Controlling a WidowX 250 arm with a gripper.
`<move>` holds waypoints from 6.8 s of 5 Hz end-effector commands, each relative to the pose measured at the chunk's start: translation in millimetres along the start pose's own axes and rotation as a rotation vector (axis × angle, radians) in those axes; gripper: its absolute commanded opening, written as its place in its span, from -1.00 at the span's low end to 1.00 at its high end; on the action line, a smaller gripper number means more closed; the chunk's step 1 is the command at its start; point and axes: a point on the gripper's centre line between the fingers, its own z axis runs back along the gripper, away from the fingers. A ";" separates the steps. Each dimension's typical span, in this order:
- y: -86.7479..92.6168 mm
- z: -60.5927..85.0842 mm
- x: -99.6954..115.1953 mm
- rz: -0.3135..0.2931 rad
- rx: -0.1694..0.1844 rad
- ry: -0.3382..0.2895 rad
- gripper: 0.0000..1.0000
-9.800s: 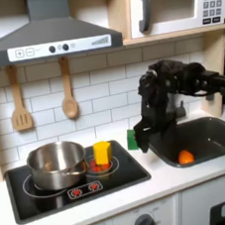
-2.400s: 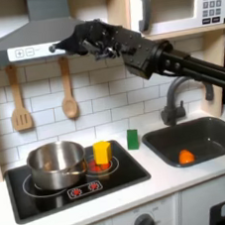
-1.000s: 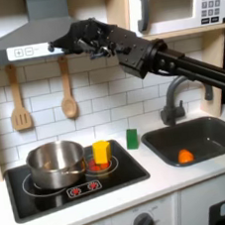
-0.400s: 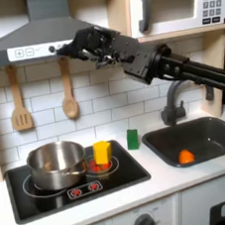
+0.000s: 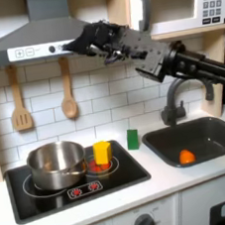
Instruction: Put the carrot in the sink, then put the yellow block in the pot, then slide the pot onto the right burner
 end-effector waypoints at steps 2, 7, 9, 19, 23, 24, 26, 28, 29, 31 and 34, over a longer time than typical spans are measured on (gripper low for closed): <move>4.2 -1.7 -49.4 -0.039 0.025 0.239 1.00; -28.1 5.8 -92.2 0.034 -0.099 0.421 1.00; -29.0 6.0 -92.7 0.040 -0.102 0.426 1.00; -36.8 -29.8 -125.2 -0.069 -0.214 0.874 1.00; -54.8 -31.8 -132.5 0.083 -0.092 0.977 1.00; -54.0 -31.1 -129.8 0.122 -0.023 0.979 1.00; -43.6 -31.7 -145.9 0.118 -0.002 1.018 1.00; -44.4 -37.1 -150.9 0.087 0.000 1.019 1.00; -42.1 -40.2 -153.4 0.107 0.000 1.024 1.00; -43.7 -46.8 -174.1 0.103 0.004 1.077 1.00; -53.2 -53.1 -181.3 0.082 -0.006 1.088 1.00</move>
